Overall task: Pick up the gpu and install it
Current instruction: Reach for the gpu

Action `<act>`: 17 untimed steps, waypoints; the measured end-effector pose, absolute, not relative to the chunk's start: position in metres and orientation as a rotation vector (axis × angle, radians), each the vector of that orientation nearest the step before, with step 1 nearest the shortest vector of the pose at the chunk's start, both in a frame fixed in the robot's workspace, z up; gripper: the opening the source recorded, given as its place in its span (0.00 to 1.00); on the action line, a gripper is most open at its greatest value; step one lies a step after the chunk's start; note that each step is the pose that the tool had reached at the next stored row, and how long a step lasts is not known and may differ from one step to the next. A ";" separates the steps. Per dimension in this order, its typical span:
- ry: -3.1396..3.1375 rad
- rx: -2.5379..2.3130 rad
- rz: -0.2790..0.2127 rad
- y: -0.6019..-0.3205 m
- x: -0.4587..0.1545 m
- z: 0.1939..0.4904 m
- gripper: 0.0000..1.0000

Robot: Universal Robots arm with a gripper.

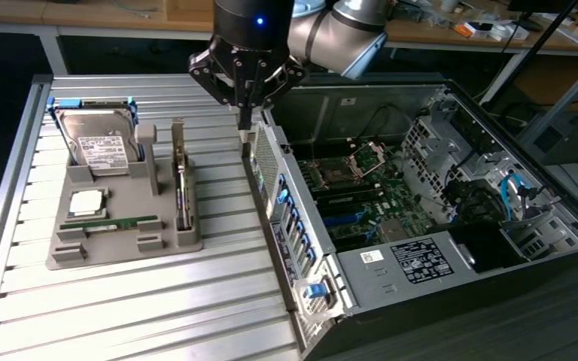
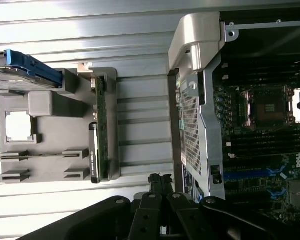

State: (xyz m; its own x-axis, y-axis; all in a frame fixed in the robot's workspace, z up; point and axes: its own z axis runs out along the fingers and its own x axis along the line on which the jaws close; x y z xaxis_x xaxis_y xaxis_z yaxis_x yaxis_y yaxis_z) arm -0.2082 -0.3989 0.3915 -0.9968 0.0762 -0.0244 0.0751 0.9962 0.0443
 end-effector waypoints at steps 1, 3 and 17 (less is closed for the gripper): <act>3.113 0.118 0.068 -0.399 -0.209 0.392 0.11; 3.113 0.118 0.068 -0.399 -0.211 0.391 0.11; 3.113 0.118 0.068 -0.399 -0.222 0.391 0.11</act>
State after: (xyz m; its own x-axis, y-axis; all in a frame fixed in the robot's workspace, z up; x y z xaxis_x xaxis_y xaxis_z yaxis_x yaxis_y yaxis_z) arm -0.2215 -0.3989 0.3913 -0.9968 0.0762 -0.0244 0.0751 0.9962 0.0444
